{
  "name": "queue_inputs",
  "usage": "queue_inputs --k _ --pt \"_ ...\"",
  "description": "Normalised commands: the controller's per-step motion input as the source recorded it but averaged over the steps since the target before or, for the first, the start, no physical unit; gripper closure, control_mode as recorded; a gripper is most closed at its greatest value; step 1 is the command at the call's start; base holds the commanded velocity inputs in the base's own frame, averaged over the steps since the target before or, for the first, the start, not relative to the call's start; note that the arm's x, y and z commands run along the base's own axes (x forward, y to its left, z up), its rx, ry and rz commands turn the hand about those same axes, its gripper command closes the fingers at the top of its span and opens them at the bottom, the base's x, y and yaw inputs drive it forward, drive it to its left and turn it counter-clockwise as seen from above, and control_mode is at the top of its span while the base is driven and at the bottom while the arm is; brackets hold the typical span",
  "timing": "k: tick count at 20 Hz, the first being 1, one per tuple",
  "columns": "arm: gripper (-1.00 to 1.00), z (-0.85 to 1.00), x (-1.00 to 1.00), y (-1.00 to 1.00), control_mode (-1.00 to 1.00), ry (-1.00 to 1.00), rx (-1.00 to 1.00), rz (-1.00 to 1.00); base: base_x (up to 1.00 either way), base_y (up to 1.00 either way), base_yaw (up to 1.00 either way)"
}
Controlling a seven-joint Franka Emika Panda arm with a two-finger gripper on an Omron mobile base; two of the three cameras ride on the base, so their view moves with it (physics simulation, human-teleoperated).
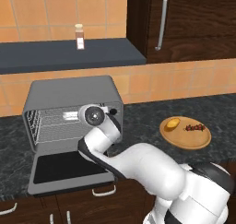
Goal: Pick up the kebab skewer and baguette bread, and place them inside the toaster oven. Close the toaster oven door and start by setting the timer.
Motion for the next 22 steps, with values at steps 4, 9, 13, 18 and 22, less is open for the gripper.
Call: queue_inputs --k 4,9,13,18,22 --pt "-1.0 -0.08 0.29 0.03 -1.0 0.0 0.0 0.0 0.0 0.0 0.0" --pt "-1.0 -0.24 0.01 0.0 -1.0 0.0 0.0 0.0 0.0 0.0 0.0" --pt "-1.0 -0.02 0.27 0.0 -1.0 0.0 0.0 0.0 0.0 0.0 0.0" --pt "-1.0 -0.01 0.3 0.04 -1.0 0.0 0.0 0.0 0.0 0.0 0.0" --pt "-1.0 -0.25 0.01 0.0 -1.0 0.0 0.0 0.0 0.0 0.0 0.0"
